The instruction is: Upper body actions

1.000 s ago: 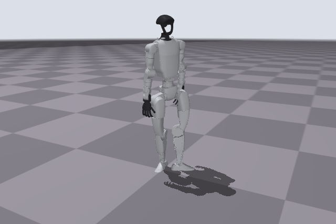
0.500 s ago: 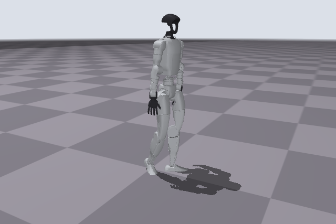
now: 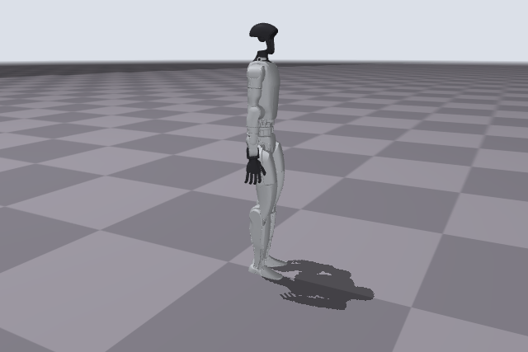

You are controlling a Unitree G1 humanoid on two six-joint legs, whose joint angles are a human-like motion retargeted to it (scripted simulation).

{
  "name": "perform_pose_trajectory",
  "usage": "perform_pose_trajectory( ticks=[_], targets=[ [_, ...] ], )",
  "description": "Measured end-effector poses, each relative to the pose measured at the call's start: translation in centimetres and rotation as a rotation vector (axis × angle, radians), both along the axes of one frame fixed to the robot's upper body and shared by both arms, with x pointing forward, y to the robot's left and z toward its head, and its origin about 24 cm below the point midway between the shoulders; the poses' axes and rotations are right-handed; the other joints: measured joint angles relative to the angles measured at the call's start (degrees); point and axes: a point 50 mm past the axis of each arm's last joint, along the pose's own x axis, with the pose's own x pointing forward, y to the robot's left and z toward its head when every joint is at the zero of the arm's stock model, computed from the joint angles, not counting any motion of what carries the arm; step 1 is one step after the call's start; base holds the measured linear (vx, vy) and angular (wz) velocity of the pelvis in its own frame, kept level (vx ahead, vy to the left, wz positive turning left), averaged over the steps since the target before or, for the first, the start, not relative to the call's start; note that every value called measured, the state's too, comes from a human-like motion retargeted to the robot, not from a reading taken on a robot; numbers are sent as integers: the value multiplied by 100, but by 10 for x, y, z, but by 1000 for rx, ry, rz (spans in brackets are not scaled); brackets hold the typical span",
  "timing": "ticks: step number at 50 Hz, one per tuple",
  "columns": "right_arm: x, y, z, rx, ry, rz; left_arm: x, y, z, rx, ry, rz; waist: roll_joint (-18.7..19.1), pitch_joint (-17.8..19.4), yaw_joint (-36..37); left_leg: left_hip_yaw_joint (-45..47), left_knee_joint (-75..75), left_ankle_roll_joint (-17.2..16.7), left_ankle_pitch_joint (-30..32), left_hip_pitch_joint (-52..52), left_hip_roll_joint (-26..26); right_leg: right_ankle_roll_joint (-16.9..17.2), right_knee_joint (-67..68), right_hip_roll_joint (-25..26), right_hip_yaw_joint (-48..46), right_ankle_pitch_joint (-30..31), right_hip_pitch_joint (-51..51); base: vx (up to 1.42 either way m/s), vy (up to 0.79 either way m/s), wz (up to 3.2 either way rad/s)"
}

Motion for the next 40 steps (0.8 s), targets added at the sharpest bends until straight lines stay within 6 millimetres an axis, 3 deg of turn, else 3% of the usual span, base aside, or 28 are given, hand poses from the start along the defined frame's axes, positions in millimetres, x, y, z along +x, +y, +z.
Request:
perform_pose_trajectory(
  ticks=[8,30,40],
  targets=[
    [12,4,-1,12,-38,31,2,5,1,-9,9,-6,-12,-50,33,-139,34,-75,0,-42,73,-34,-54,75,-201,-136,101,4,-8,27],
    [8,-6,1,-14,-22,-12,15,15,1,10,-28,-24,-105,94,-106,-212,334,-357,40,-194,118,-15,202,-55,24,-337,-84,0,-3,2],
    [9,-12,1,-31,-33,-8,21,19,1,45,-46,-47,-246,226,409,-2411,895,-396,-28,-486,-99,40,444,-333,874,-47,-456,-2,11,-95]
  ],
)
